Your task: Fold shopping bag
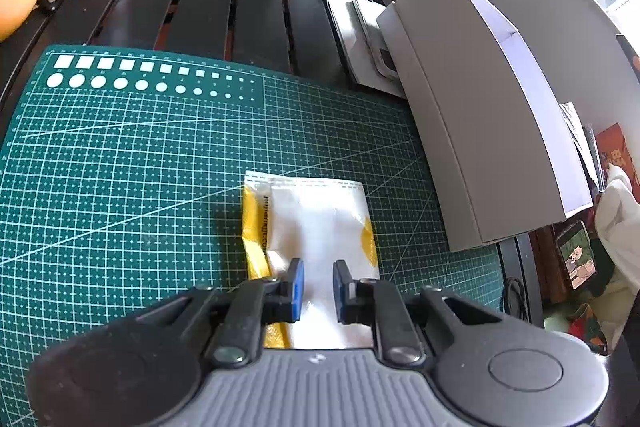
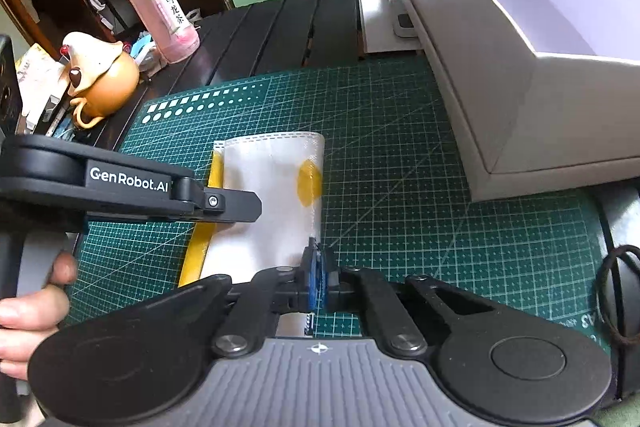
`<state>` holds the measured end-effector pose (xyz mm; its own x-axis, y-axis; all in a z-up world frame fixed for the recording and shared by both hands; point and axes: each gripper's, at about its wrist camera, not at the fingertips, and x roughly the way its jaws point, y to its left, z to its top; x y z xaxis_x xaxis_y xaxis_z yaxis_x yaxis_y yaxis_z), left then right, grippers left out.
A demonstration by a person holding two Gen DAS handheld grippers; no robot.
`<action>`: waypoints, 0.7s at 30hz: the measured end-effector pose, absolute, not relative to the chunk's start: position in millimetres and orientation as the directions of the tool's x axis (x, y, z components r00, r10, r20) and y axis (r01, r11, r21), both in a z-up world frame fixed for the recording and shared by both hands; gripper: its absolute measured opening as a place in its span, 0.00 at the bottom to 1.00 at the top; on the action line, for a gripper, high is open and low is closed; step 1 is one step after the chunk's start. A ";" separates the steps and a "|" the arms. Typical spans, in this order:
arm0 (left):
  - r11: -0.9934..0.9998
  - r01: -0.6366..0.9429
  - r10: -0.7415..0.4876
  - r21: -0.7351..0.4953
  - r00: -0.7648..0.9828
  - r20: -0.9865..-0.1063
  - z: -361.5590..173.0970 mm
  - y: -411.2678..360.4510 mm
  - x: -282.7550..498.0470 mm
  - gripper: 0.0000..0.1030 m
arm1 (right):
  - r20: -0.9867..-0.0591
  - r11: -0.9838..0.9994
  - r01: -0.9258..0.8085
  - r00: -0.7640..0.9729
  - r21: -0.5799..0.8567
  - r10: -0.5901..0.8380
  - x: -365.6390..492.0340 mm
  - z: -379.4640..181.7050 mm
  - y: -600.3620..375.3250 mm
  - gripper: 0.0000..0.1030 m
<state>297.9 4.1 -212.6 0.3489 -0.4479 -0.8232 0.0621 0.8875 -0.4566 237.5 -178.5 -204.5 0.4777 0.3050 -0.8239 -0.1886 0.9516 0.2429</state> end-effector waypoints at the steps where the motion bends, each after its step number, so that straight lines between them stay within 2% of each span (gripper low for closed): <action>1: 0.887 0.062 -0.448 -0.457 0.349 -0.823 -212.5 4.0 298.0 0.14 | -0.824 0.953 -0.192 0.480 0.236 0.301 236.9 -206.3 -177.5 0.02; 5: 0.887 0.074 -0.452 -0.456 0.347 -0.822 -212.0 8.4 297.9 0.14 | -0.816 0.948 -0.195 0.485 0.250 0.315 238.2 -206.9 -180.9 0.02; 8: 0.888 0.081 -0.451 -0.453 0.351 -0.821 -211.7 7.8 297.8 0.14 | -0.769 0.938 -0.172 0.538 0.301 0.346 235.7 -200.1 -189.8 0.08; 10: 0.887 0.081 -0.451 -0.454 0.352 -0.820 -211.9 8.0 297.5 0.14 | -0.699 0.932 -0.160 0.624 0.325 0.350 231.3 -193.6 -195.7 0.23; 12: 0.885 0.076 -0.455 -0.459 0.350 -0.819 -212.5 9.5 297.8 0.14 | -0.663 0.934 -0.179 0.663 0.309 0.347 229.1 -191.5 -196.6 0.64; 13: 0.883 0.072 -0.457 -0.463 0.349 -0.818 -212.9 10.4 298.0 0.14 | -0.638 0.937 -0.206 0.689 0.282 0.343 227.2 -190.4 -196.1 0.69; 17: 0.872 0.050 -0.472 -0.486 0.346 -0.811 -215.0 16.0 299.1 0.14 | -0.634 0.960 -0.235 0.722 0.152 0.277 230.1 -194.8 -190.0 0.70; 19: 0.871 0.047 -0.474 -0.490 0.345 -0.810 -215.1 16.8 299.2 0.14 | -0.635 0.965 -0.236 0.730 0.113 0.253 231.4 -195.2 -187.5 0.64; 21: 0.871 0.047 -0.473 -0.488 0.345 -0.811 -215.0 17.9 299.1 0.14 | -0.642 0.962 -0.260 0.723 0.088 0.254 235.3 -194.4 -182.4 0.42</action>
